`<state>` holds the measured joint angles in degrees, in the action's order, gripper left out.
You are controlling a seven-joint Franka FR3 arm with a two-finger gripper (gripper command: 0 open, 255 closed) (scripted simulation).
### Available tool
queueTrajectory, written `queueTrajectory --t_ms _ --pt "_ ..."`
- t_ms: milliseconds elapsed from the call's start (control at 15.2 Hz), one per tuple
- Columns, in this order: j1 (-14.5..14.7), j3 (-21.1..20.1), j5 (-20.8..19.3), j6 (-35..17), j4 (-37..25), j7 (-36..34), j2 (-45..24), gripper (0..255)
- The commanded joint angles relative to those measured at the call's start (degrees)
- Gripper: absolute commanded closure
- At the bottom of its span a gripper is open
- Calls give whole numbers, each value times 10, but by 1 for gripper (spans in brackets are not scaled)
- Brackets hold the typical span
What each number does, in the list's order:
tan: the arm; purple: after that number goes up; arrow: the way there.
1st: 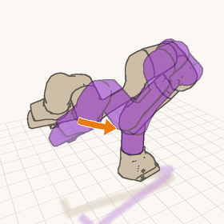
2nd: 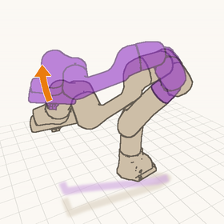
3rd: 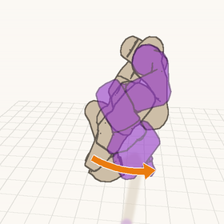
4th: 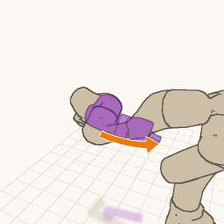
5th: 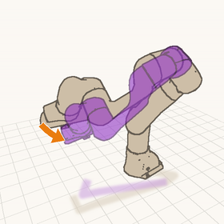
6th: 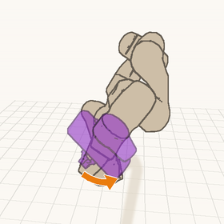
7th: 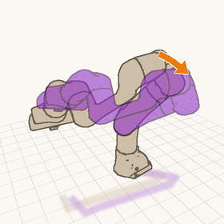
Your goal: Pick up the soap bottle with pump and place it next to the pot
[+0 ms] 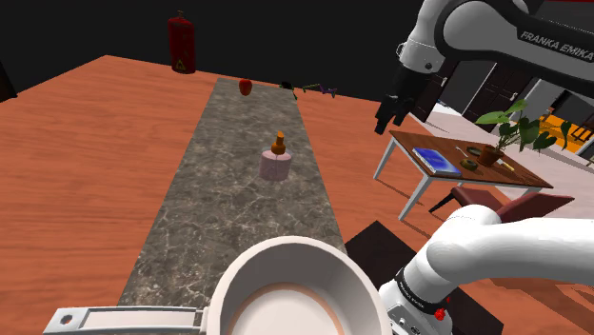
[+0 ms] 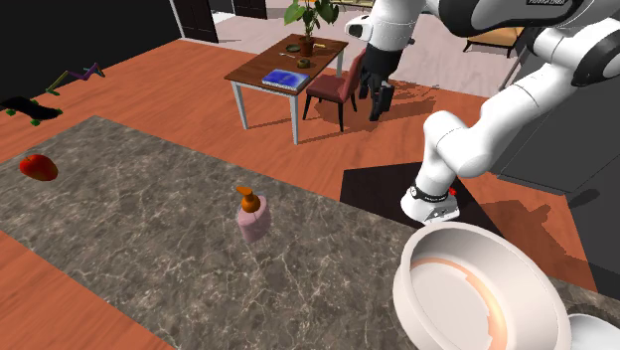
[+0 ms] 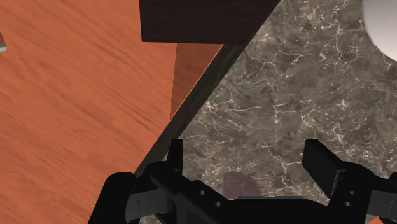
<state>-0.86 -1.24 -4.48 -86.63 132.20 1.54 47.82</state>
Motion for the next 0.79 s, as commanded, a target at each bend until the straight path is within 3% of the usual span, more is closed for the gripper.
queueTrajectory --t_ms 0,726 --pt "0 0 0 0 0 0 0 0" --pt "4 -10 22 -154 -52 -27 -216 0"
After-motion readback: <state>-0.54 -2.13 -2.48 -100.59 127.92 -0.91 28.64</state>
